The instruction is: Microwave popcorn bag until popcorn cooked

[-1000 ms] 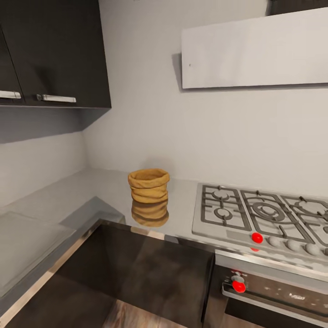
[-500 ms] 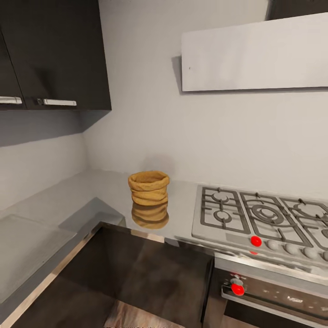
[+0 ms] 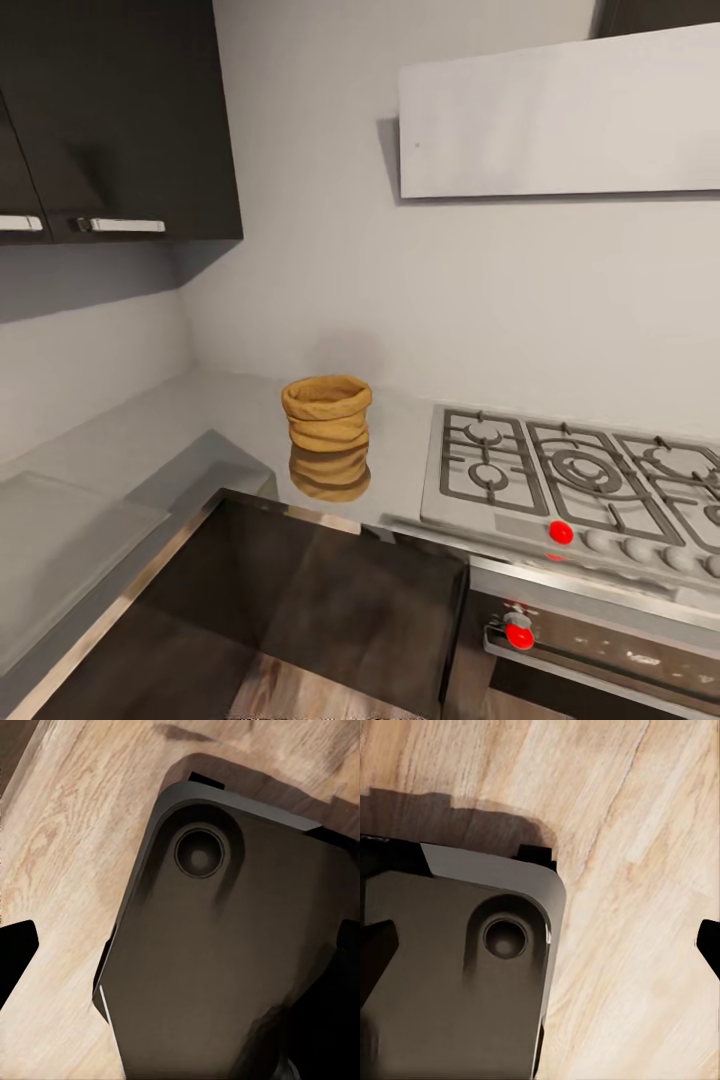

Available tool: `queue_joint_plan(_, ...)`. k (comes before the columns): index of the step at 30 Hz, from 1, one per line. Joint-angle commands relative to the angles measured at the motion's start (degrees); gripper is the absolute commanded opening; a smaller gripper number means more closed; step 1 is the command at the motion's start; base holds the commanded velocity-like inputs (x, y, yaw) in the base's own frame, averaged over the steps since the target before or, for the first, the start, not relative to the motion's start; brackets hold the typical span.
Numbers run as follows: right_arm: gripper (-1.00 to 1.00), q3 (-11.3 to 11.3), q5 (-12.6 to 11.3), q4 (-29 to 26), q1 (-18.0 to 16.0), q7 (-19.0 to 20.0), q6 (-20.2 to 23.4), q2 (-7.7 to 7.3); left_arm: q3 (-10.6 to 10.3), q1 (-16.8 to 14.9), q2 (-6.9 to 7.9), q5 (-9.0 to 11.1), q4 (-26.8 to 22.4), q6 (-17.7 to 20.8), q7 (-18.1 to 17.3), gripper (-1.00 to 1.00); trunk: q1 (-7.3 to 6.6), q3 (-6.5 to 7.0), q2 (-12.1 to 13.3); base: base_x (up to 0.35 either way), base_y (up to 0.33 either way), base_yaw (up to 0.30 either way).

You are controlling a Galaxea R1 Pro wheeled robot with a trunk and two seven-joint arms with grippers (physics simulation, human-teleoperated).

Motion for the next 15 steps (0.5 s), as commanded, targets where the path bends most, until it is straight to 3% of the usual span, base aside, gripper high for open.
queue_joint_plan(1, 1.00, -0.3, 0.5, 0.1, -0.1, 0.1, -0.1, 0.00, 0.0, 0.0, -0.02, 0.3, 0.0, -0.1, 0.2, 1.00, -0.22, 0.03, 0.4, 0.000, 0.000, 0.000)
queue_joint_plan(15, 1.00, -0.4, 0.6, 0.1, -0.1, 0.1, -0.2, 0.03, 0.1, 0.0, 0.04, 0.5, 0.0, -0.1, 0.2, 1.00, -2.86, 0.92, 5.2, 0.000, 0.000, 0.000)
